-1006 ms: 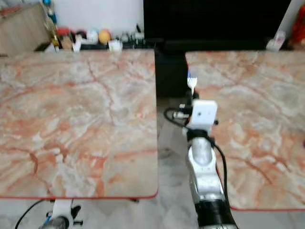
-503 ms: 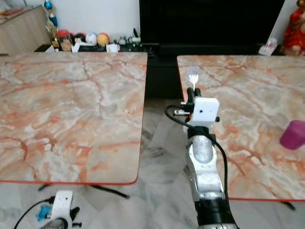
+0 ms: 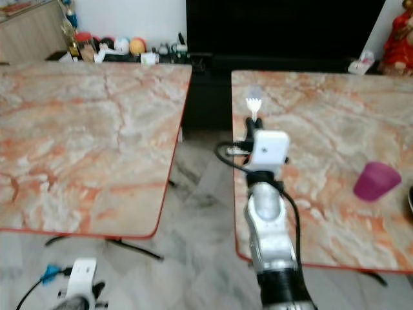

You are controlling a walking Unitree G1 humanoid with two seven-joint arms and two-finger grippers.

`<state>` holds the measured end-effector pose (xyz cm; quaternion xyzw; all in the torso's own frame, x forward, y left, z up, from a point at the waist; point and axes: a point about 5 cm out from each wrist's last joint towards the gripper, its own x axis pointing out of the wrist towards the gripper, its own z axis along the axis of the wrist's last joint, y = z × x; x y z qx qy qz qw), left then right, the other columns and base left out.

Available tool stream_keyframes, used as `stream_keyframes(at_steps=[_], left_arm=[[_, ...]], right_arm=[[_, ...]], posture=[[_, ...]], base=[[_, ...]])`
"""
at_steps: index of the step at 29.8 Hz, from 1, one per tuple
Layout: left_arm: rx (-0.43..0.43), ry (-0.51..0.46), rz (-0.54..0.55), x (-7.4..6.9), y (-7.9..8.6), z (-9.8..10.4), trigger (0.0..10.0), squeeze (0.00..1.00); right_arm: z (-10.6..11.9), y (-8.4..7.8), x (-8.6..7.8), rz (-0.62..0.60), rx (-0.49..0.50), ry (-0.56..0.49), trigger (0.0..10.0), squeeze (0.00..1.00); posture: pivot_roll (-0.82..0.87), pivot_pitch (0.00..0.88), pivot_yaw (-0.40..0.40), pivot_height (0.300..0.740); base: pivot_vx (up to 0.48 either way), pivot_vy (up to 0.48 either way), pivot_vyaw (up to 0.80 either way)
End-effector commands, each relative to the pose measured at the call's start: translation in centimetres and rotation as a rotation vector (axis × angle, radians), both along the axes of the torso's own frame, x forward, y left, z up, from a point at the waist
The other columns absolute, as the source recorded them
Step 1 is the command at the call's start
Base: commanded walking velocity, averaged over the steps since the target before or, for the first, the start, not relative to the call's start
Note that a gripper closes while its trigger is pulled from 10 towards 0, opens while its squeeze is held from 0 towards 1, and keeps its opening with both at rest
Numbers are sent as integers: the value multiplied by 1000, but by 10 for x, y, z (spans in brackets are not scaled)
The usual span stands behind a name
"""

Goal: Setting the table

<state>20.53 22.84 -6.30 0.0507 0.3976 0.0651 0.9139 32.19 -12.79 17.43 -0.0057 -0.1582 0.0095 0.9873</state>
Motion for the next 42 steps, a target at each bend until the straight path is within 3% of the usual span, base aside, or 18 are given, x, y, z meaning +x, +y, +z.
stream_keyframes(at_steps=[1, 42], left_arm=[[-5, 5, -6, 0, -4, -1, 10000, 0], [-7, 7, -10, 0, -4, -1, 10000, 0]], right_arm=[[5, -8, 0, -26, -20, -17, 10000, 0], [6, -19, 3, -68, -22, -18, 10000, 0]], posture=[[27, 0, 21, 740], [19, 0, 29, 740]], base=[[0, -296, 0], [0, -291, 10]])
